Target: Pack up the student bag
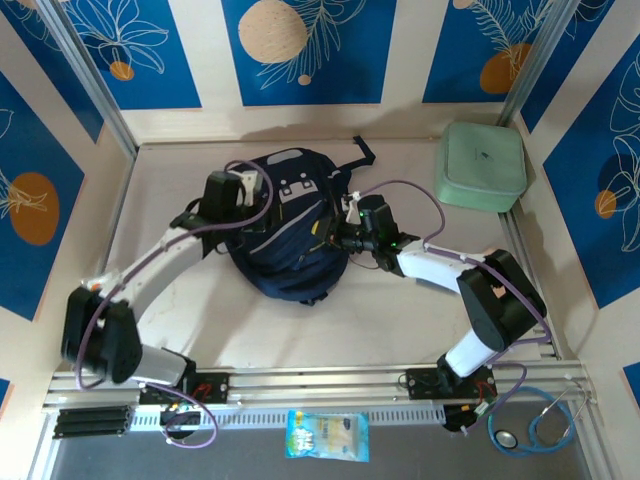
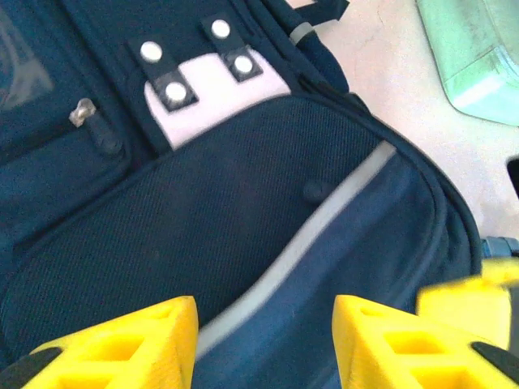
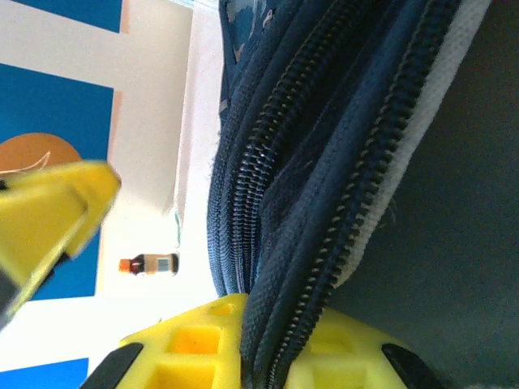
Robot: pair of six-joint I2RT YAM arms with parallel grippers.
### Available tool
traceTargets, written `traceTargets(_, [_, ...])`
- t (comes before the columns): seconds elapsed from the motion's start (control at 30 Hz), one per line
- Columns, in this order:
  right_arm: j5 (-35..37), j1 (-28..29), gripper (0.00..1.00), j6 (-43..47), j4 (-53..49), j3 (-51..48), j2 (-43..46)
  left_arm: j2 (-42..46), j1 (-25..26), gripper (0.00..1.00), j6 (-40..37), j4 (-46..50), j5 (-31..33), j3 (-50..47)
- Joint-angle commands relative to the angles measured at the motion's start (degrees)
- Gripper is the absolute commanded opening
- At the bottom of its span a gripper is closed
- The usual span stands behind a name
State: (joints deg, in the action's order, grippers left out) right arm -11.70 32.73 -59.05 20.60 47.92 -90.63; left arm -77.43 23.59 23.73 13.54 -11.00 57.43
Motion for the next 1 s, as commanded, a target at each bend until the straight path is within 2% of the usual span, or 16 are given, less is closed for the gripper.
traceTargets(0.0, [-6.32,-0.76,0.14,-5.44,5.28,3.2,-0.18,7.74,2.43,0.47,3.28,-2.01,3.25,-6.8])
traceTargets(0.1, [-8.91,-1.0,0.14,-10.22,6.32,4.26,-0.85,13.13,6.54,0.48,6.33,-3.02,6.11,-13.16])
traceTargets(0.23, [-9.2,-0.74,0.13,-14.28,5.08,5.55,-1.28,15.49,11.17,0.48,12.04,-6.94,8.6,-19.46])
traceTargets(0.57, [-8.36,-0.21,0.13,-15.32,3.88,6.5,-1.48,7.47,16.54,0.47,17.21,-13.81,10.41,-19.78])
traceTargets(0.67, [-8.08,0.05,0.13,-15.14,3.72,6.59,-1.46,5.57,17.54,0.44,18.94,-16.03,11.32,-19.14])
traceTargets(0.77, [-8.07,0.27,0.13,-14.96,3.35,6.98,-1.43,4.99,19.68,0.4,20.95,-15.79,15.45,-18.07])
traceTargets(0.9, [-7.9,0.58,0.13,-14.62,2.89,7.36,-1.48,5.66,23.15,0.32,24.18,-11.11,23.13,-16.33])
traceTargets(0.97, [-7.81,0.75,0.13,-14.52,2.71,7.47,-1.48,6.4,24.19,0.31,26.3,-7.9,26.54,-15.8])
